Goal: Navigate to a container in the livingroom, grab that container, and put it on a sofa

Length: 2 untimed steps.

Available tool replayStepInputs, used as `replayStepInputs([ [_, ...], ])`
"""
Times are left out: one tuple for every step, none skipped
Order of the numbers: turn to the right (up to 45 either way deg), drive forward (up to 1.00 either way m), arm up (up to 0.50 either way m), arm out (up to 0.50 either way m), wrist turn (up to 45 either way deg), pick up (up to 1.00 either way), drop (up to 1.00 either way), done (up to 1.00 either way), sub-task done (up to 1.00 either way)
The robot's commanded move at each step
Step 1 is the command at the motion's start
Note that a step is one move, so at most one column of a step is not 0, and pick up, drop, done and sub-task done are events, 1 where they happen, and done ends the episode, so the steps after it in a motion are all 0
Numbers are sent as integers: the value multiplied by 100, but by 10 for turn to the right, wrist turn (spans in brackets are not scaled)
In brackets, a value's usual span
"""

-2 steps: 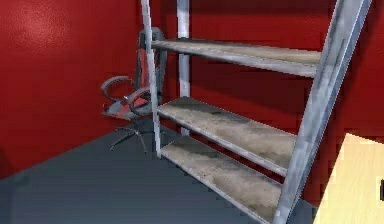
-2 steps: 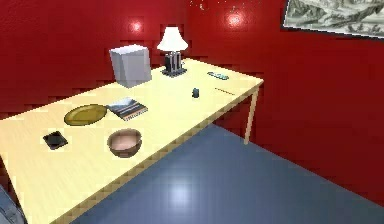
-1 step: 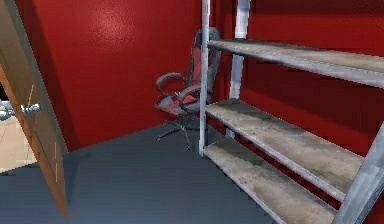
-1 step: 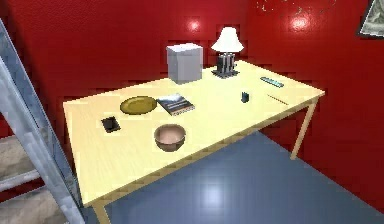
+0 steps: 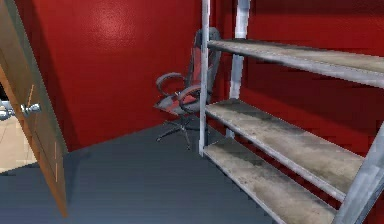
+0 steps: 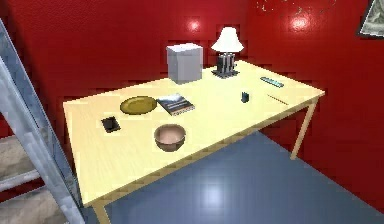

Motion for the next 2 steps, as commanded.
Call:
replayStepInputs([
  [0, 0, 38, 0, 0, 0, 0, 0, 0],
  [0, 0, 0, 42, 0, 0, 0, 0, 0],
])
